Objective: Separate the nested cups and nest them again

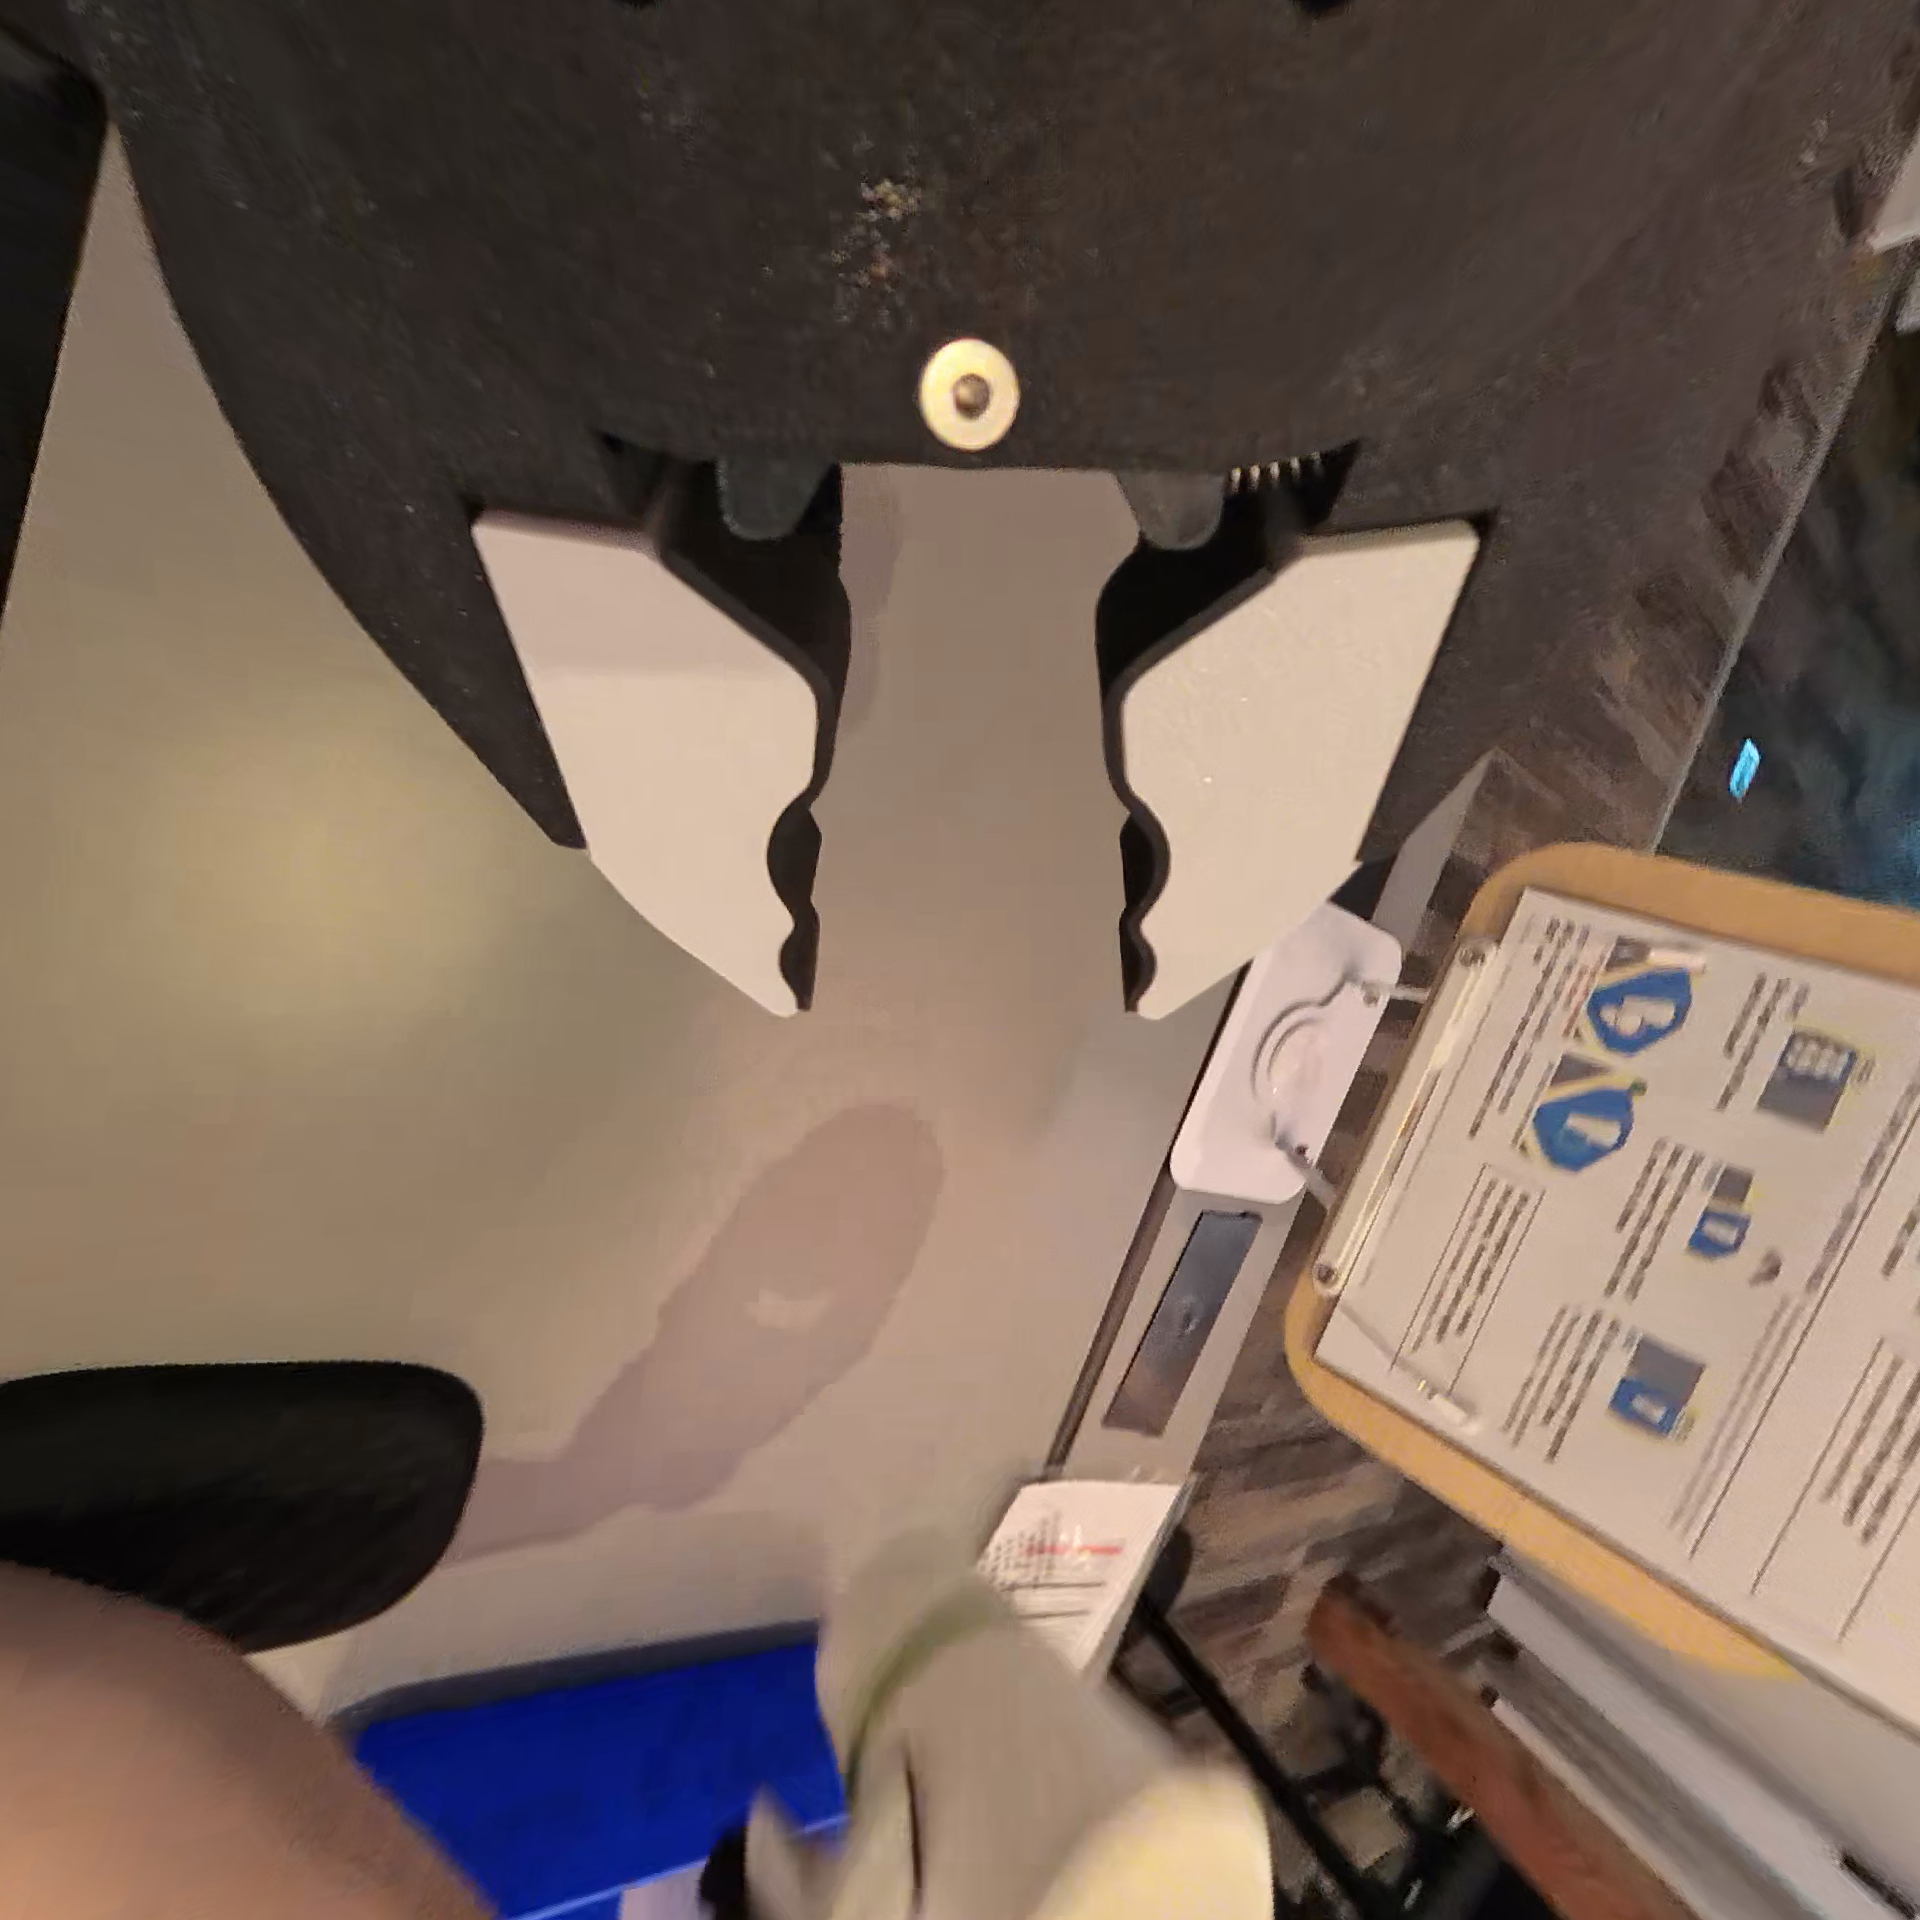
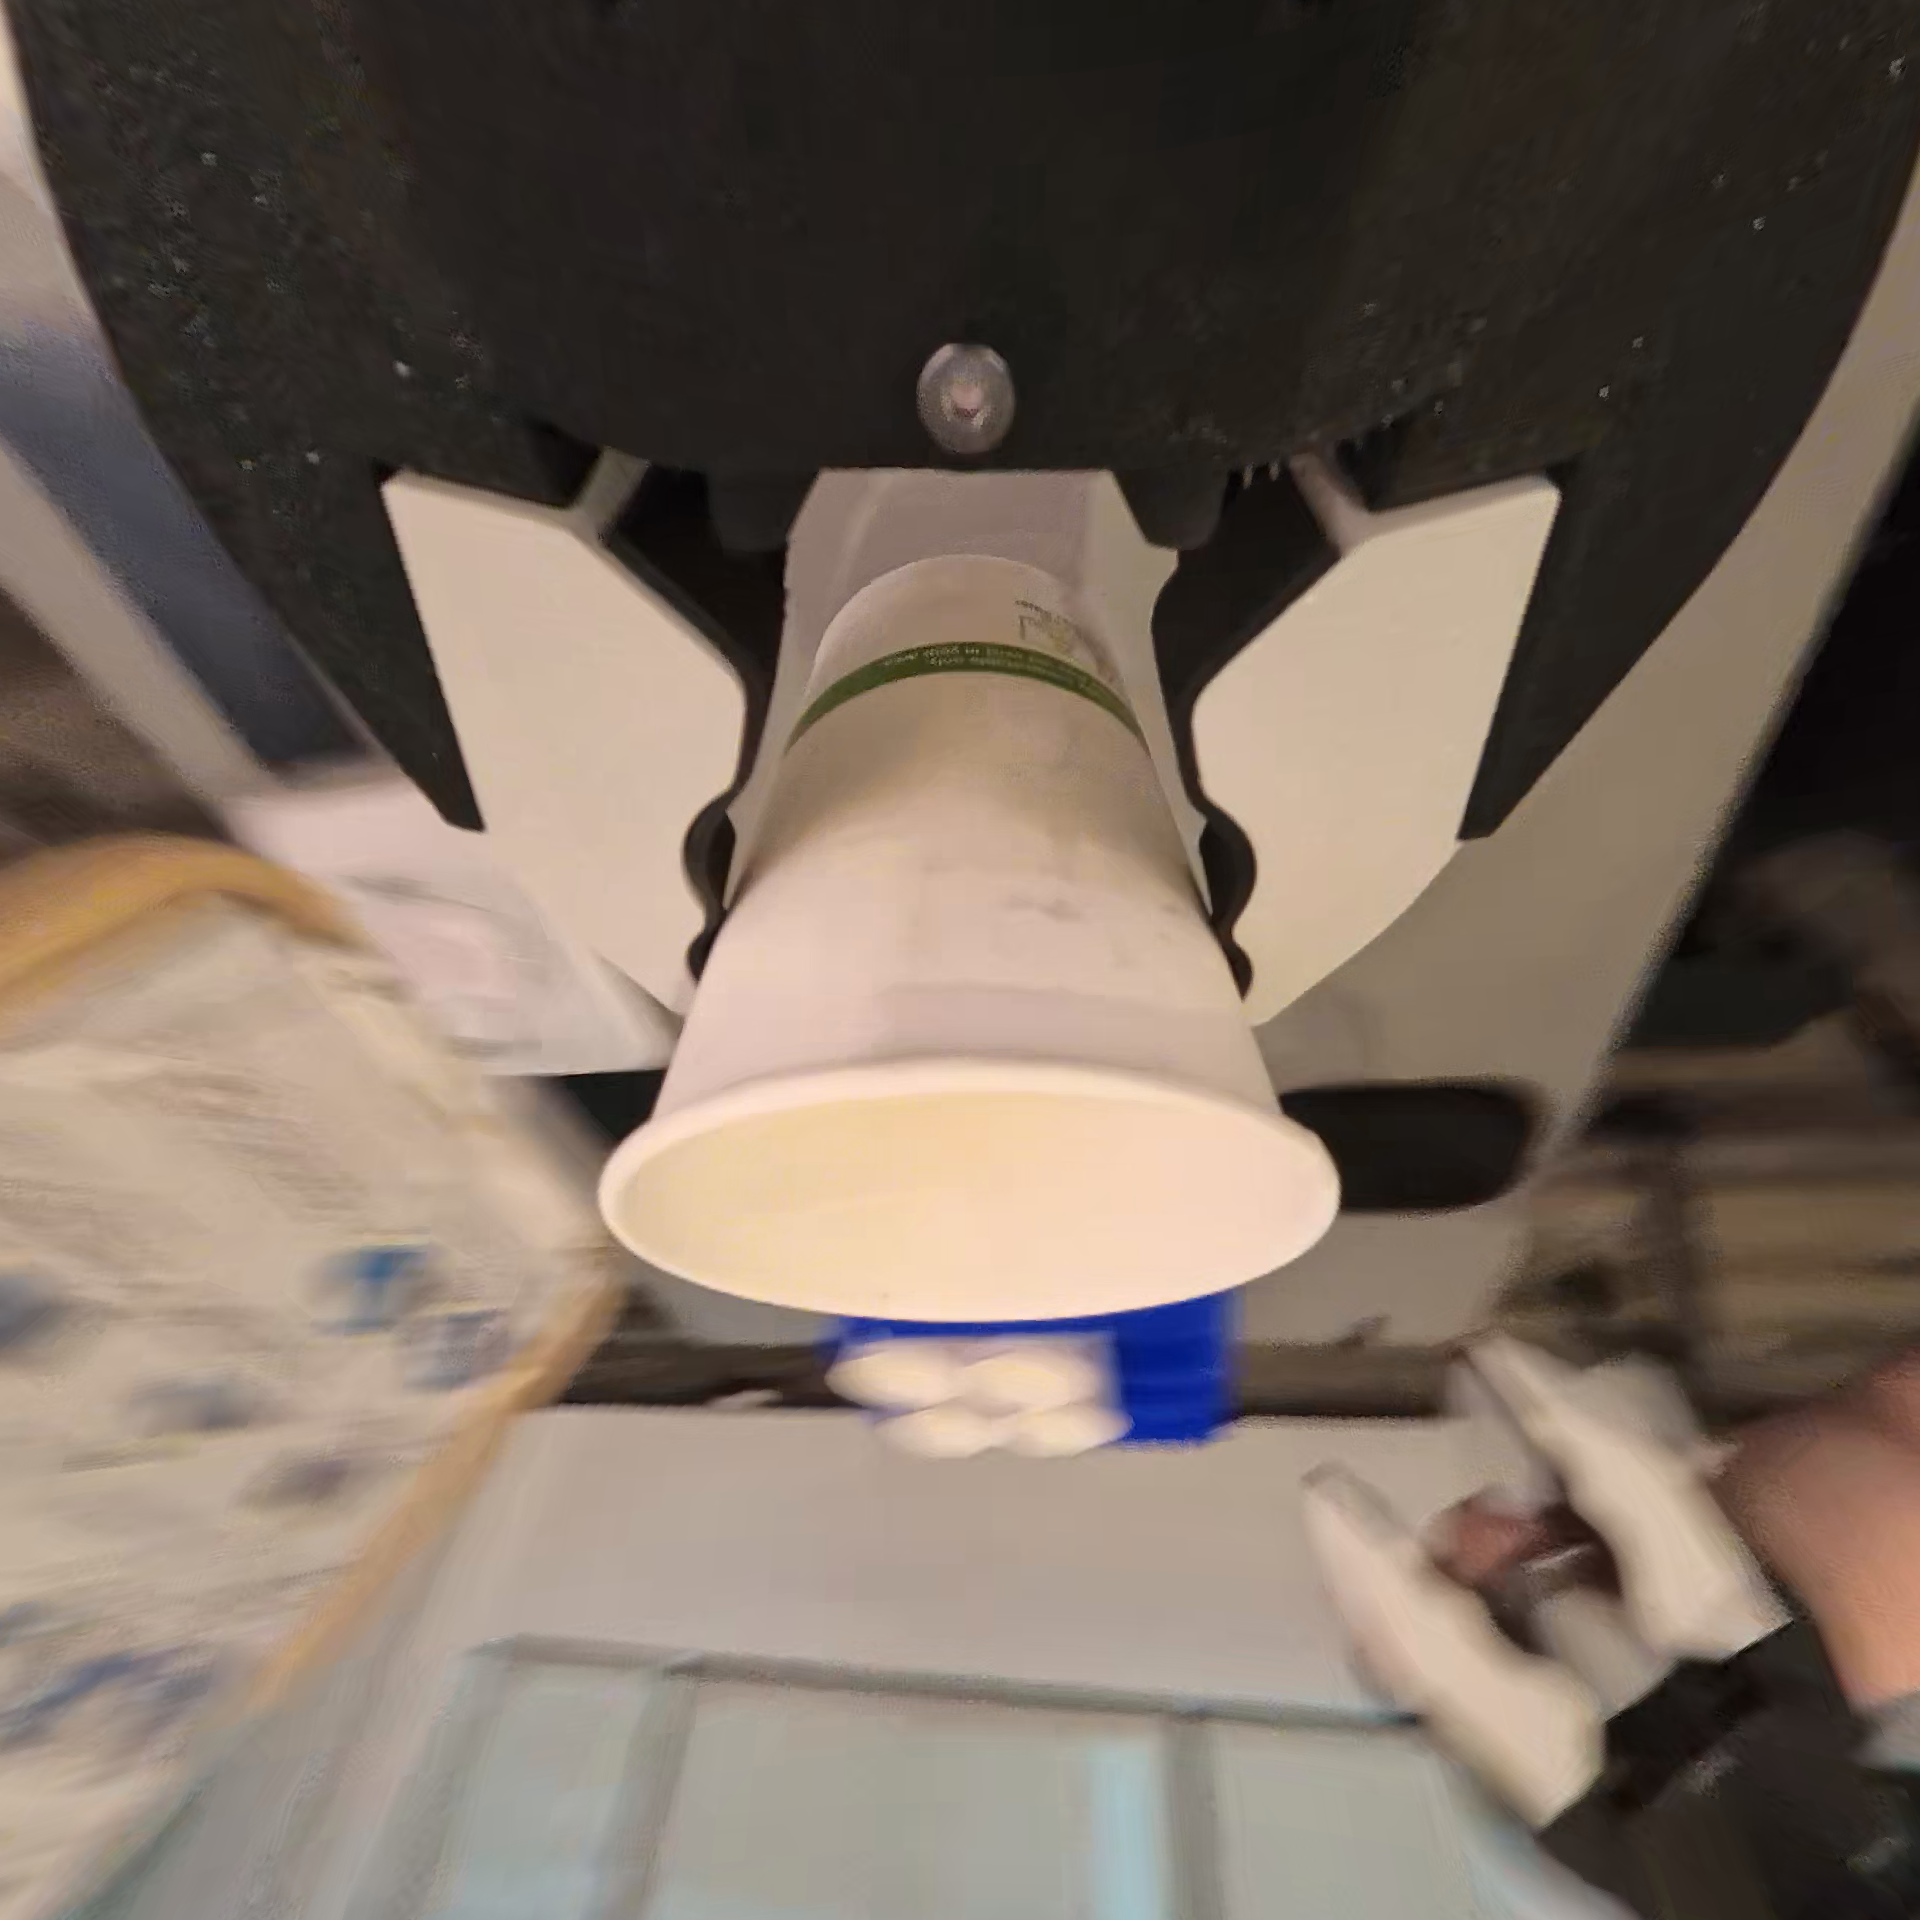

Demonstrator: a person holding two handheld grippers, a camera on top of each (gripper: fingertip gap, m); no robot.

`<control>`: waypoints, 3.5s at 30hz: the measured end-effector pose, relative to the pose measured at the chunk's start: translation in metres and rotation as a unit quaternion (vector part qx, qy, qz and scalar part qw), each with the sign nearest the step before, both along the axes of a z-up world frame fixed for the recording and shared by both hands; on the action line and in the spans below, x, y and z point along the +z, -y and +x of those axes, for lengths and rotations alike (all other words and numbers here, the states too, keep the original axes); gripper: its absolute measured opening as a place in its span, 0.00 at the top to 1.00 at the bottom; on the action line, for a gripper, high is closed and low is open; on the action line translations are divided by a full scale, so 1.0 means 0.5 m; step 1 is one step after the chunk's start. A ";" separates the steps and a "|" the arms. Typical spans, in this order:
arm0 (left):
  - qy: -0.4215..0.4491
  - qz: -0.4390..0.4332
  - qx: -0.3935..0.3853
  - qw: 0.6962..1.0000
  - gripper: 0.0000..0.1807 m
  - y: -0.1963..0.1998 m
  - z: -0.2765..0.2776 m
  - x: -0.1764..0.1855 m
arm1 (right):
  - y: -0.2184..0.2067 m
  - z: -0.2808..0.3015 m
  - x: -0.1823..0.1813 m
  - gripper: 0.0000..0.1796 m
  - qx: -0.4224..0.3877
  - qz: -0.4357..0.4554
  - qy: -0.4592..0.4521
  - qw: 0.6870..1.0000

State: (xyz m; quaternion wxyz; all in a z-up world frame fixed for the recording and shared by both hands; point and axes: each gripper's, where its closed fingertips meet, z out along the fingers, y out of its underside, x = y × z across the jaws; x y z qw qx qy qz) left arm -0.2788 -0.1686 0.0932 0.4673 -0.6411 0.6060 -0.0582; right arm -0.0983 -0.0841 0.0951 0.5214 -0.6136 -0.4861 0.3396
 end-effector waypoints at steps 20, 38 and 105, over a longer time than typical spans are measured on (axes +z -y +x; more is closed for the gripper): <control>-0.051 -0.023 0.039 0.998 0.72 -0.001 -0.059 -0.080 | -0.090 0.778 -0.111 0.51 -0.544 0.047 -0.205 0.813; -0.055 -0.023 0.022 0.998 0.74 0.011 -0.035 -0.078 | -0.098 0.780 -0.225 0.50 -0.562 -0.043 -0.053 0.824; -0.299 -0.114 0.275 0.907 1.00 -0.305 -0.618 -0.278 | -0.131 0.255 0.036 0.54 -0.543 0.136 0.200 0.804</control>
